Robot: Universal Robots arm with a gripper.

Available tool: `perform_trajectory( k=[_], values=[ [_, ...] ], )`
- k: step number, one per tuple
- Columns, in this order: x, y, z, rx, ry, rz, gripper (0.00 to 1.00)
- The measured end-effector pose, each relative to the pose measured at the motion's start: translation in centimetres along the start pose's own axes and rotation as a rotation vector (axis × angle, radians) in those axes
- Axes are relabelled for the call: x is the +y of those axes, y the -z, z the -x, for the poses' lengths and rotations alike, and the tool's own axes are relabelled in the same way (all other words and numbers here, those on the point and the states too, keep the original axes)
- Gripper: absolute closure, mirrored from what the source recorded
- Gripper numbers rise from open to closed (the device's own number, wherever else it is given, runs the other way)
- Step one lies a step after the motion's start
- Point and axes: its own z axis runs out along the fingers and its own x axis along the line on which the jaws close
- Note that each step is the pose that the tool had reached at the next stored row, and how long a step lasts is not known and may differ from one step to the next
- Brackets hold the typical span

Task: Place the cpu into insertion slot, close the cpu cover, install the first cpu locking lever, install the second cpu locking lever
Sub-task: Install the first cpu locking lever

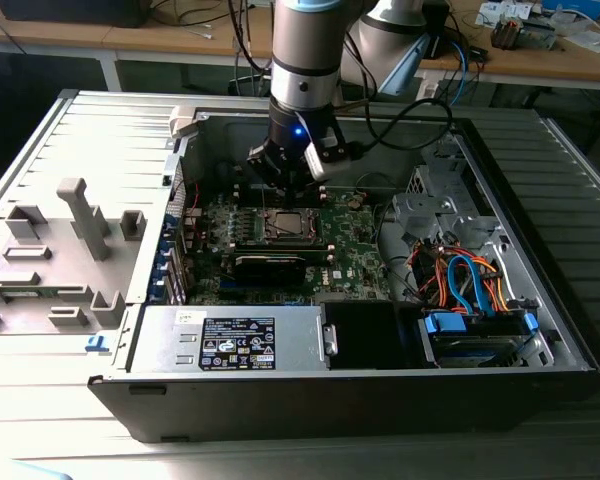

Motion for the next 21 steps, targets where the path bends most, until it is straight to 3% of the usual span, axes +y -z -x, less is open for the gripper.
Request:
perform_trajectory(
  k=[8, 21],
  values=[
    [0.00, 0.00, 0.00, -0.0003, 0.072, -0.0023, 0.89],
    [0.00, 0.02, 0.00, -0.0005, 0.108, -0.0032, 0.89]
  ],
)
